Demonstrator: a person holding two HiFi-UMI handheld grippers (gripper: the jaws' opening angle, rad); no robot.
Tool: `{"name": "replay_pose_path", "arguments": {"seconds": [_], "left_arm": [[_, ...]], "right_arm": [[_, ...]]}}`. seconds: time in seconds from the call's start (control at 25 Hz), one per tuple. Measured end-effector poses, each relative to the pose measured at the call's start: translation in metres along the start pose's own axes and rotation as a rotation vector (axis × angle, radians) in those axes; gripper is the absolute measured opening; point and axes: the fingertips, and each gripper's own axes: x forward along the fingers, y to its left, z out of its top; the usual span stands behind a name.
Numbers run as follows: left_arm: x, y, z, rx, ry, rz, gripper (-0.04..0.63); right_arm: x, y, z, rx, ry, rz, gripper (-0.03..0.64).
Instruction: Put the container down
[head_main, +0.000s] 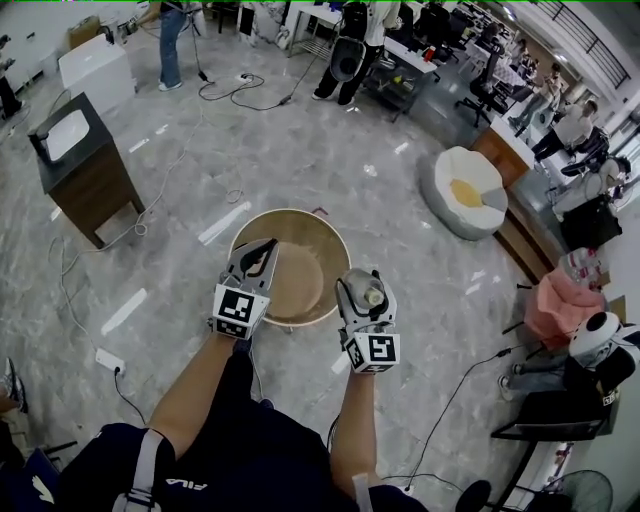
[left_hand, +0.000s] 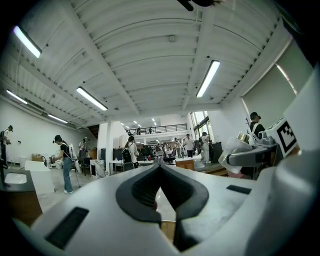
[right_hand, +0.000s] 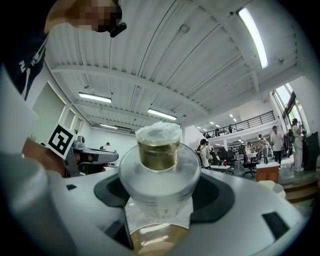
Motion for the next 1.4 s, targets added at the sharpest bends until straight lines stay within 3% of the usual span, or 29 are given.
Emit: {"name": "replay_pose_path", "arguments": {"seconds": [0.72,1.04,1.4], "left_arm": [[0.134,0.108,-0.011,-0.01,0.002,-0.071,0.025],[0.173,0.113,-0.015,-0.012,0.01,-0.112,0.025],[0.199,0.109,-0.017,-0.025,0.002,-0.064,0.025]], "right_arm": [[0.158,-0.041,-0.01,0.001,0.016,-0.071,0.356],[0.191,-0.063,0.0,-0.031,0.014,-0.078,0.356],[0.204,-0.095,-0.009,-0.033,0.04,-0.044,0.356]]}}
